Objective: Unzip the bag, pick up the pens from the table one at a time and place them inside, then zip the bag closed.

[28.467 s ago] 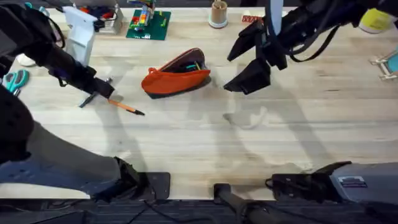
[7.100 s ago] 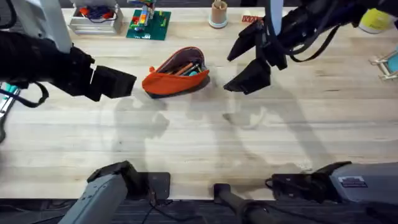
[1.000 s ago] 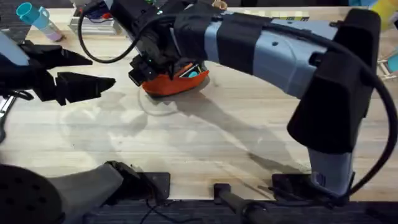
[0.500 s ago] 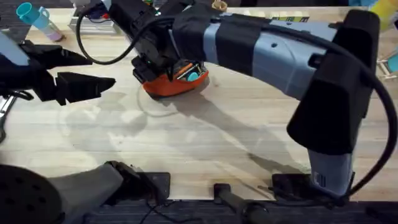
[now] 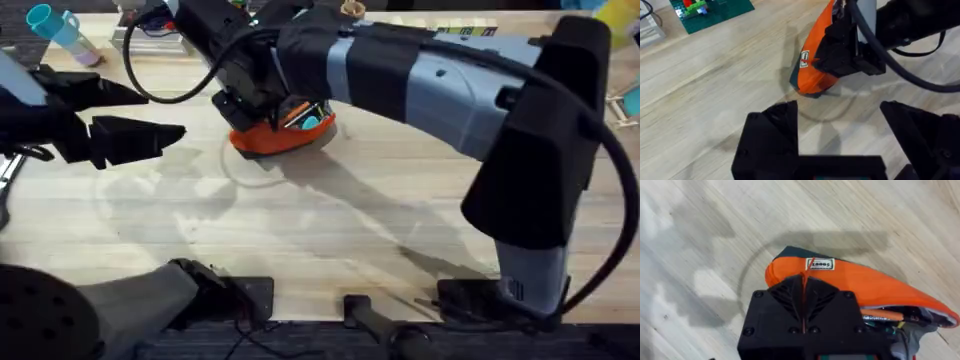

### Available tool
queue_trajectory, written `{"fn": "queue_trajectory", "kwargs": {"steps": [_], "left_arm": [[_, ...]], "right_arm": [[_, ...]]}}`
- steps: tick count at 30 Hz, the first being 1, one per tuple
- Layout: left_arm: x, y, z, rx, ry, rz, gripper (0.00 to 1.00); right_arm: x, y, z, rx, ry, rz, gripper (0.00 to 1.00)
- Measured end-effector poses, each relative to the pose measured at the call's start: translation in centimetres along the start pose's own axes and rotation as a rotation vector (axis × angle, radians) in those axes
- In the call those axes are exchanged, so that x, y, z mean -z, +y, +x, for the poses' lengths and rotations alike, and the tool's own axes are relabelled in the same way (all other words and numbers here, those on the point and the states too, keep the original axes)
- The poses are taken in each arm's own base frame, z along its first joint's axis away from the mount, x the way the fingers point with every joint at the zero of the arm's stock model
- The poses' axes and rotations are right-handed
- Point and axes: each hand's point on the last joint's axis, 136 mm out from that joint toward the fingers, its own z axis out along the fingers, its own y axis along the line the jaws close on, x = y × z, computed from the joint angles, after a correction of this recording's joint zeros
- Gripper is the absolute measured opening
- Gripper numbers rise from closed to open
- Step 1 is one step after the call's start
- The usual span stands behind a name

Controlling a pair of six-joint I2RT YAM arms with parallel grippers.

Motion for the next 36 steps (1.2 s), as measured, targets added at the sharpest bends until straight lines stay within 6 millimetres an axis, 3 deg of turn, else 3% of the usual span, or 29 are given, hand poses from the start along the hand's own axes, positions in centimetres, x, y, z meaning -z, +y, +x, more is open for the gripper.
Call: {"fn": "queue_trajectory", "kwargs": {"steps": [7,23,36], "left_arm": [[0.0,0.0,0.0,0.0,0.0,0.0,0.993],[0.0,0.0,0.0,0.0,0.0,0.0,0.993],[0.0,0.6,-0.1,-0.028,-0.003,-0.021,0.993]], "right_arm": [[0.2,0.0,0.0,0.016,0.005,0.001,0.03],[2.9,-0.1,-2.3,0.033,-0.03,-0.001,0.029],[2.9,-0.2,-2.0,0.041,-0.015,0.004,0.029]]}}
